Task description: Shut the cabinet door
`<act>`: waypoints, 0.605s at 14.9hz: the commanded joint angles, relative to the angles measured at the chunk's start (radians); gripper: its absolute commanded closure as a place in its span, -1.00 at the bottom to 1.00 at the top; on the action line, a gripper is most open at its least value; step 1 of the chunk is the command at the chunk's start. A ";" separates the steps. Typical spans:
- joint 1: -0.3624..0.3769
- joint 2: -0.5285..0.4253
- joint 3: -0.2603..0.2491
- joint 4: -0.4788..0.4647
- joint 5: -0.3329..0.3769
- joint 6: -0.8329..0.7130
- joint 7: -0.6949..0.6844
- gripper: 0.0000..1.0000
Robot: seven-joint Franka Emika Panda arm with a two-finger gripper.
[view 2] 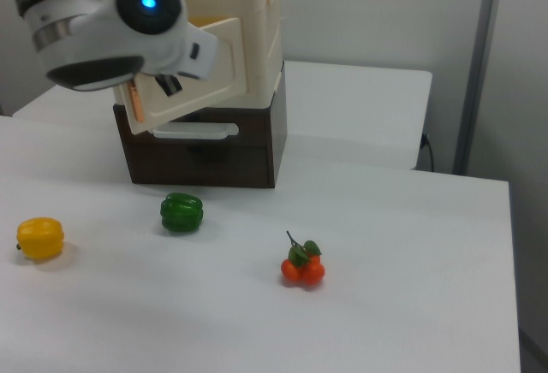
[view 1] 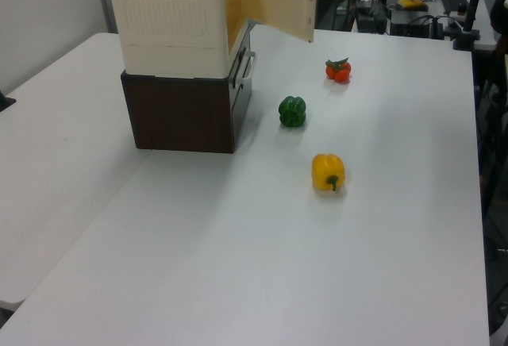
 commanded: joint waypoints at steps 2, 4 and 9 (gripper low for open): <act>0.011 0.045 0.108 0.028 0.030 0.207 0.013 1.00; 0.014 0.052 0.142 0.030 0.048 0.276 0.012 1.00; 0.043 0.123 0.204 0.079 0.056 0.503 0.007 1.00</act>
